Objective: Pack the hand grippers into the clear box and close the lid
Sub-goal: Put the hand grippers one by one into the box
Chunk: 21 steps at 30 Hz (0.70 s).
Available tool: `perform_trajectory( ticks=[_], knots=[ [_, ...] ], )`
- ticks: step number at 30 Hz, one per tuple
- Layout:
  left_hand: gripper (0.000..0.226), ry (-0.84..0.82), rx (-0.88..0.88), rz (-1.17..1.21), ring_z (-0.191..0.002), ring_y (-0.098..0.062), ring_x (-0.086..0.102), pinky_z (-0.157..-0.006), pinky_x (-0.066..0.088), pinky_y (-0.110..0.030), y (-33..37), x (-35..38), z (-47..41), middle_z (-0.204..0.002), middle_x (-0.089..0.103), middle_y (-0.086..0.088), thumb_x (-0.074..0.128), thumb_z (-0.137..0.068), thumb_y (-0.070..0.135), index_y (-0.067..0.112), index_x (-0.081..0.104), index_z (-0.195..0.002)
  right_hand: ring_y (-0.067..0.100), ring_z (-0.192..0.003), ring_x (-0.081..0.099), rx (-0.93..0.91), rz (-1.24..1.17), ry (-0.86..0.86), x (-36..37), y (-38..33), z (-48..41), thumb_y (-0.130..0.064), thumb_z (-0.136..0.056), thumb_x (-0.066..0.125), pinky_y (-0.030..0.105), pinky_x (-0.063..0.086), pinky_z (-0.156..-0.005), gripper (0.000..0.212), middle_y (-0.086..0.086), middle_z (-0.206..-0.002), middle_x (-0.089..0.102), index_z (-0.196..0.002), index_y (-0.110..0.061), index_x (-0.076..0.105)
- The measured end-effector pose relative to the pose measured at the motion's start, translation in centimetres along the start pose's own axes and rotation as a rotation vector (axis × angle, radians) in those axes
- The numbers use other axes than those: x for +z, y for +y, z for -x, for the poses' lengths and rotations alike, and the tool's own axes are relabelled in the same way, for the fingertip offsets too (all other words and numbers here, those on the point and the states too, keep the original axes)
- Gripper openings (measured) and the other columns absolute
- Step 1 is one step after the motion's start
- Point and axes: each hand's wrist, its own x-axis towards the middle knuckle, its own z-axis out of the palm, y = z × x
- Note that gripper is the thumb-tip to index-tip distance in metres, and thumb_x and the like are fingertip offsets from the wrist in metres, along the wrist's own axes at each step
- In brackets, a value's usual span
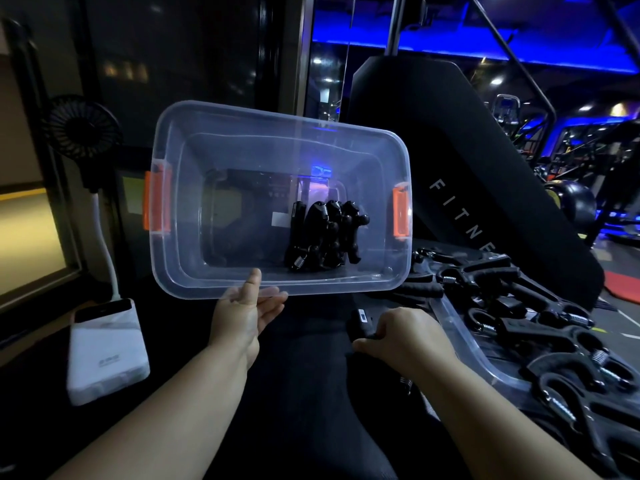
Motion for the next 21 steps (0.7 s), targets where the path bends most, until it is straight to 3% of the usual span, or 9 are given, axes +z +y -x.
perform_trajectory(
  ticks=[4, 6, 8, 11, 13, 16, 21],
  knots=[
    [0.024, -0.005, -0.002, 0.001, -0.066, -0.019, 0.071, -0.067, 0.057, -0.032, 0.0, 0.0, 0.0, -0.076, 0.07, -0.008, 0.06, -0.091, 0.035, 0.013, 0.053, -0.097, 0.01, -0.078, 0.059, -0.029, -0.119, 0.029, -0.1, 0.5, -0.1, -0.065, -0.07, 0.066, 0.026, 0.05, -0.068, 0.045, -0.011, -0.077, 0.063, -0.086, -0.022, 0.07],
    [0.024, -0.007, -0.001, -0.001, -0.065, -0.019, 0.071, -0.067, 0.057, -0.032, 0.0, 0.0, 0.0, -0.074, 0.07, -0.007, 0.06, -0.091, 0.035, 0.013, 0.053, -0.097, 0.0, -0.08, 0.056, -0.08, -0.252, -0.064, -0.5, 1.5, 0.1, -0.063, -0.067, 0.071, 0.019, 0.045, -0.07, 0.044, -0.019, -0.079, 0.061, -0.099, -0.034, 0.068],
    [0.023, -0.005, 0.0, 0.0, -0.065, -0.019, 0.071, -0.067, 0.057, -0.032, -0.1, 0.0, 0.0, -0.073, 0.07, -0.007, 0.06, -0.091, 0.035, 0.013, 0.053, -0.096, -0.006, -0.092, 0.052, -0.15, -0.361, -0.245, -1.1, 2.7, 0.6, -0.058, -0.062, 0.079, 0.013, 0.04, -0.077, 0.055, -0.027, -0.093, 0.058, -0.112, -0.045, 0.061],
    [0.023, -0.006, 0.001, -0.003, -0.065, -0.019, 0.071, -0.068, 0.057, -0.032, -0.1, 0.0, 0.0, -0.074, 0.069, -0.007, 0.059, -0.092, 0.035, 0.013, 0.053, -0.096, -0.002, -0.121, 0.032, -0.238, -0.41, -0.439, -1.9, 4.4, 1.2, -0.051, -0.055, 0.087, 0.023, 0.034, -0.102, 0.075, -0.036, -0.116, 0.038, -0.119, -0.06, 0.049],
    [0.023, -0.008, 0.0, -0.006, -0.065, -0.019, 0.071, -0.068, 0.057, -0.032, -0.1, 0.0, 0.0, -0.074, 0.069, -0.007, 0.059, -0.092, 0.035, 0.013, 0.053, -0.097, 0.001, -0.128, 0.028, -0.299, -0.381, -0.471, -1.9, 5.0, 1.2, -0.051, -0.05, 0.088, 0.028, 0.033, -0.108, 0.081, -0.041, -0.124, 0.03, -0.115, -0.067, 0.043],
    [0.022, -0.009, 0.003, -0.008, -0.066, -0.019, 0.071, -0.069, 0.057, -0.032, -0.1, 0.0, 0.0, -0.074, 0.069, -0.007, 0.059, -0.092, 0.035, 0.014, 0.053, -0.096, -0.001, -0.131, 0.027, -0.35, -0.354, -0.498, -1.8, 5.0, 1.1, -0.047, -0.051, 0.09, 0.025, 0.034, -0.108, 0.088, -0.048, -0.126, 0.018, -0.119, -0.065, 0.037],
    [0.021, -0.006, 0.006, -0.012, -0.065, -0.018, 0.071, -0.068, 0.057, -0.031, -0.1, 0.0, 0.1, -0.074, 0.068, -0.006, 0.059, -0.093, 0.035, 0.015, 0.053, -0.095, 0.003, -0.125, 0.036, -0.313, -0.326, -0.48, -1.6, 4.8, 1.2, -0.049, -0.048, 0.09, 0.032, 0.039, -0.107, 0.101, -0.031, -0.127, 0.037, -0.132, -0.058, 0.035]
  ],
)
